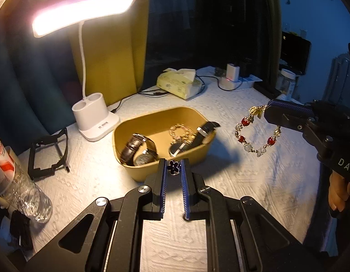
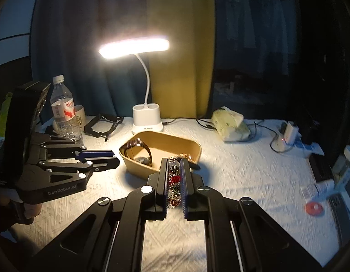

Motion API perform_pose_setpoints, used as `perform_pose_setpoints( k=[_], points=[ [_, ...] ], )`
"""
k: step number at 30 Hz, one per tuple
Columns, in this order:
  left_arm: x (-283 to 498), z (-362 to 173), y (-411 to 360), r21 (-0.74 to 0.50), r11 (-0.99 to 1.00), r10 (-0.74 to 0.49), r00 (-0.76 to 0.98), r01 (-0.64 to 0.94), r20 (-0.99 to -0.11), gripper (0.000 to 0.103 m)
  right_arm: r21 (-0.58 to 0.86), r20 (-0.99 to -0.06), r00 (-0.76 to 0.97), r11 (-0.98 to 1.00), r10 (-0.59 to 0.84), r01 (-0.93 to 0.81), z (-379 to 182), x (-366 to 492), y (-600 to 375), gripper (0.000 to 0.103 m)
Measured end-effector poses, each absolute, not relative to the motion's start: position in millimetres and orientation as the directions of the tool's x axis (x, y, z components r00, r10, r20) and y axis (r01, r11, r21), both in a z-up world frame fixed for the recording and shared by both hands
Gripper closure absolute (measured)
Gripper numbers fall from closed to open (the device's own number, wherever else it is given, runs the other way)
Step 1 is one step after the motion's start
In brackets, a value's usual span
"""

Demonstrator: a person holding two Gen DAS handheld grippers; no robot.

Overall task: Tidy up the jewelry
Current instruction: 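Carry bracelet and flower bead into the yellow tray and open both grippers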

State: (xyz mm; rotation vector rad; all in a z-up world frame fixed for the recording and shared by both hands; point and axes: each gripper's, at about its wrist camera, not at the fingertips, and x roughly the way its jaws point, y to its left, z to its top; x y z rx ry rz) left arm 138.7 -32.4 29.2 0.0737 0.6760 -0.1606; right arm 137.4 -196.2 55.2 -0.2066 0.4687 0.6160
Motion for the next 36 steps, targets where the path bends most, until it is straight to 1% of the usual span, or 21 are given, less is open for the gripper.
perform_pose_setpoints(
  k=[15,24,36],
  points=[
    [192,35,-3,0.013,0.994,-0.078,0.773,0.110,-0.629,0.089,-0.091,-0.460,0.691,0.744,0.558,-0.662,64,196,-154,0.094],
    [227,29,7,0.043,0.994,-0.048,0.763,0.099,-0.644,0.089,-0.067,-0.487,0.663,0.733,0.568,-0.677,48,230,-137,0.094],
    [260,11,15,-0.011,0.996,-0.069,0.727,0.084,-0.683,0.089,-0.032,-0.533,0.644,0.748,0.548,-0.663,22,266,-125,0.093]
  ],
)
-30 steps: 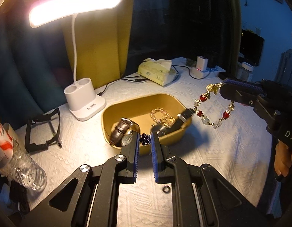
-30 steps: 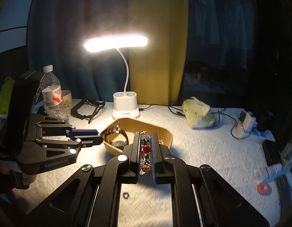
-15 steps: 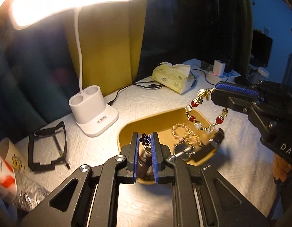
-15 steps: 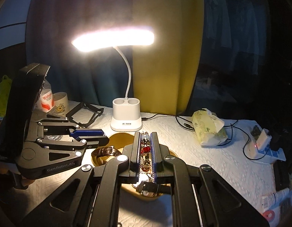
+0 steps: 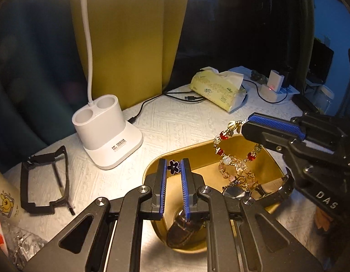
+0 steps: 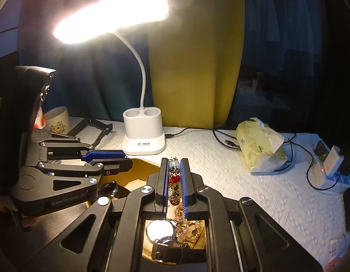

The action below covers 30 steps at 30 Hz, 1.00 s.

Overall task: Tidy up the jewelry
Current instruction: 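Carry bracelet and flower bead into the yellow tray and open both grippers, then lift both open grippers out of the tray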

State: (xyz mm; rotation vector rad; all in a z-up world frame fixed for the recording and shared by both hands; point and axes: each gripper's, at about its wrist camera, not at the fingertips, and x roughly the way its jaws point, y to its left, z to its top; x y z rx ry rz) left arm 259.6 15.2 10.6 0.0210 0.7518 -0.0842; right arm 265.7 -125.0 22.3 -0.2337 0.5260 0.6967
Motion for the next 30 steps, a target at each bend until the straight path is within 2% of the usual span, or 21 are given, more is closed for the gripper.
perform_pose_setpoints(
  k=[8,9,11,13,30],
  points=[
    [268,1,15,-0.034,0.996,-0.081,0.704,0.081,-0.706,0.087,-0.017,-0.560,0.630,0.753,0.538,-0.658,11,279,-122,0.093],
    [268,1,14,-0.035,0.996,-0.083,0.702,0.082,-0.707,0.086,-0.015,-0.565,0.628,0.755,0.535,-0.656,10,280,-122,0.093],
    [267,1,14,-0.042,0.995,-0.090,0.702,0.086,-0.707,0.074,-0.017,-0.573,0.631,0.762,0.524,-0.648,9,283,-122,0.093],
    [265,3,13,-0.047,0.995,-0.096,0.704,0.089,-0.703,0.071,-0.025,-0.569,0.644,0.772,0.512,-0.636,11,282,-124,0.093],
    [209,29,-6,-0.079,0.980,-0.189,0.744,0.181,-0.641,0.068,-0.046,-0.570,0.727,0.868,0.384,-0.495,36,218,-159,0.091]
  ],
)
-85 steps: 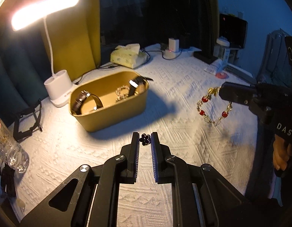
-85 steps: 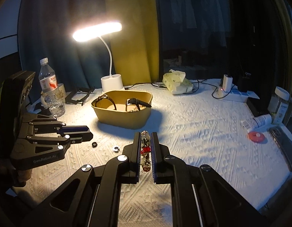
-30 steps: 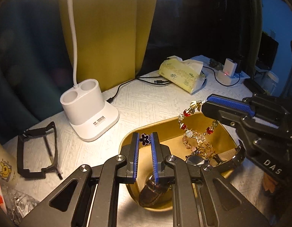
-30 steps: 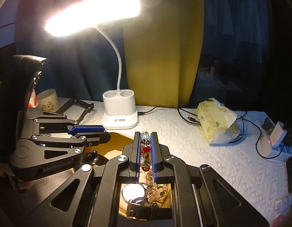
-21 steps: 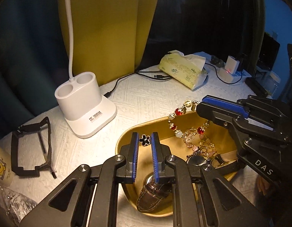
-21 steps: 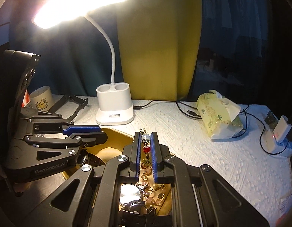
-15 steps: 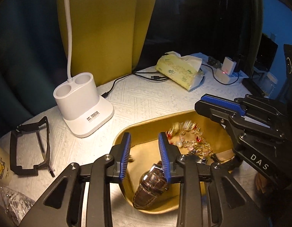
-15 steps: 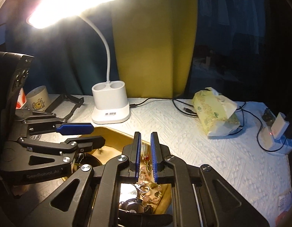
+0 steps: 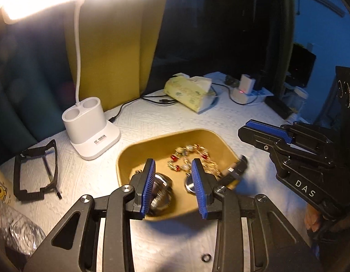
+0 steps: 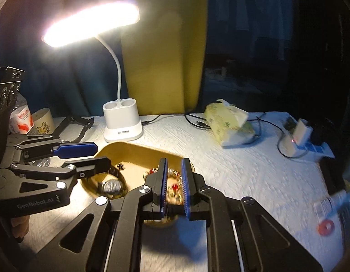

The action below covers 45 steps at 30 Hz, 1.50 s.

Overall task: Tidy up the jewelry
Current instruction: 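Lift both open grippers out of the tray, then grasp a small black ring with the right gripper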

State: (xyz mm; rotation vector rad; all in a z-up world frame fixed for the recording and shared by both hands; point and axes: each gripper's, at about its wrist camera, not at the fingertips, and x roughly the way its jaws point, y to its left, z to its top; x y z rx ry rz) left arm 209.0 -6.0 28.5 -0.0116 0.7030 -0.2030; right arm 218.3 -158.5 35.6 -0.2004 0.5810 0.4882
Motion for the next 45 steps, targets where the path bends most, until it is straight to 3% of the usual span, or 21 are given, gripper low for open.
perform_pose_setpoints(
  k=[11,19,33,45],
  points=[
    [152,42,-16,-0.072,0.971,-0.227,0.769,0.230,-0.598,0.067,-0.050,-0.551,0.767,0.904,0.329,-0.424,42,163,-180,0.086],
    [120,30,-9,-0.085,0.974,-0.218,0.775,0.209,-0.593,0.067,-0.052,-0.583,0.741,0.895,0.333,-0.444,25,138,-174,0.071],
    [97,-8,13,-0.088,0.986,-0.166,0.770,0.142,-0.616,0.067,-0.026,-0.702,0.648,0.898,0.296,-0.439,-25,141,-164,0.071],
    [99,-18,25,-0.153,0.980,-0.197,0.757,0.129,-0.623,0.067,-0.032,-0.777,0.558,0.867,0.291,-0.497,-51,149,-137,0.071]
  ],
)
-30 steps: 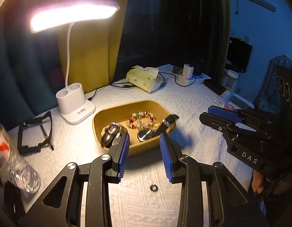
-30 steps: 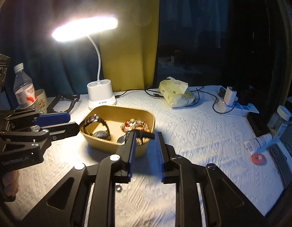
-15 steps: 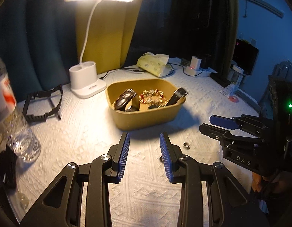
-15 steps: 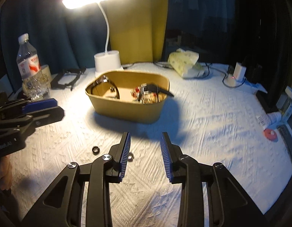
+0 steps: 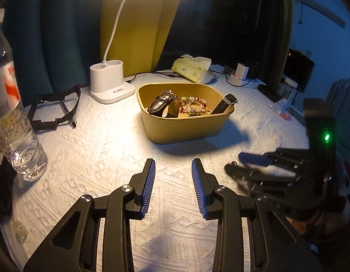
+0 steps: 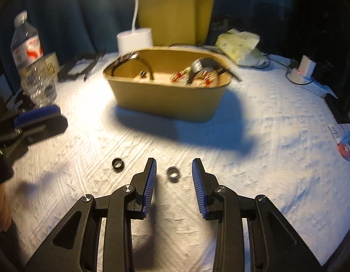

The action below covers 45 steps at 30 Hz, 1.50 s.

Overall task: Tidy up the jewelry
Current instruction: 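Grasp a small black ring with the right gripper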

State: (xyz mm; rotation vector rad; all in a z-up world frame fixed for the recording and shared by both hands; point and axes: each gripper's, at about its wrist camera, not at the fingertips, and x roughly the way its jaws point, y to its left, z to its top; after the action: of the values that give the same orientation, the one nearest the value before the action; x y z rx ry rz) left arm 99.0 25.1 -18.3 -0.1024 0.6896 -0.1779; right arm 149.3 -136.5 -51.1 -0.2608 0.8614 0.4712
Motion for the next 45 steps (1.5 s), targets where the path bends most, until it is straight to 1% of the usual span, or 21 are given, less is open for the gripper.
perform_pose_setpoints(
  k=[2,3,4,5,10,18,23,33,41,45],
  points=[
    [99,-19,25,-0.161,0.978,-0.203,0.756,0.130,-0.623,0.067,-0.046,-0.779,0.559,0.863,0.284,-0.502,-51,148,-134,0.071],
    [99,-19,25,-0.163,0.978,-0.204,0.756,0.129,-0.622,0.067,-0.045,-0.779,0.557,0.861,0.287,-0.506,-51,148,-135,0.075],
    [99,-19,25,-0.164,0.978,-0.206,0.755,0.131,-0.622,0.067,-0.043,-0.779,0.555,0.859,0.291,-0.510,-51,147,-134,0.085],
    [99,-19,24,-0.163,0.978,-0.207,0.754,0.133,-0.623,0.067,-0.043,-0.779,0.554,0.857,0.293,-0.513,-51,147,-134,0.090],
    [100,-22,22,-0.150,0.980,-0.198,0.748,0.133,-0.633,0.067,-0.034,-0.774,0.555,0.855,0.305,-0.517,-49,145,-138,0.090],
    [101,-26,15,-0.120,0.984,-0.180,0.748,0.134,-0.639,0.067,-0.025,-0.732,0.600,0.868,0.323,-0.497,-41,135,-155,0.090],
    [105,-33,1,-0.095,0.983,-0.178,0.723,0.154,-0.668,0.067,-0.018,-0.711,0.623,0.877,0.326,-0.480,-32,132,-170,0.090],
    [116,-42,-28,-0.083,0.981,-0.181,0.673,0.175,-0.717,0.067,0.018,-0.691,0.642,0.896,0.331,-0.444,-30,133,-203,0.090],
    [130,-55,-51,-0.021,0.984,-0.126,0.617,0.174,-0.777,0.067,0.043,-0.671,0.653,0.898,0.352,-0.439,-28,133,-222,0.090],
    [133,-56,-55,-0.002,0.984,-0.114,0.620,0.177,-0.776,0.068,0.051,-0.663,0.662,0.903,0.350,-0.426,-26,134,-235,0.090]
  ],
)
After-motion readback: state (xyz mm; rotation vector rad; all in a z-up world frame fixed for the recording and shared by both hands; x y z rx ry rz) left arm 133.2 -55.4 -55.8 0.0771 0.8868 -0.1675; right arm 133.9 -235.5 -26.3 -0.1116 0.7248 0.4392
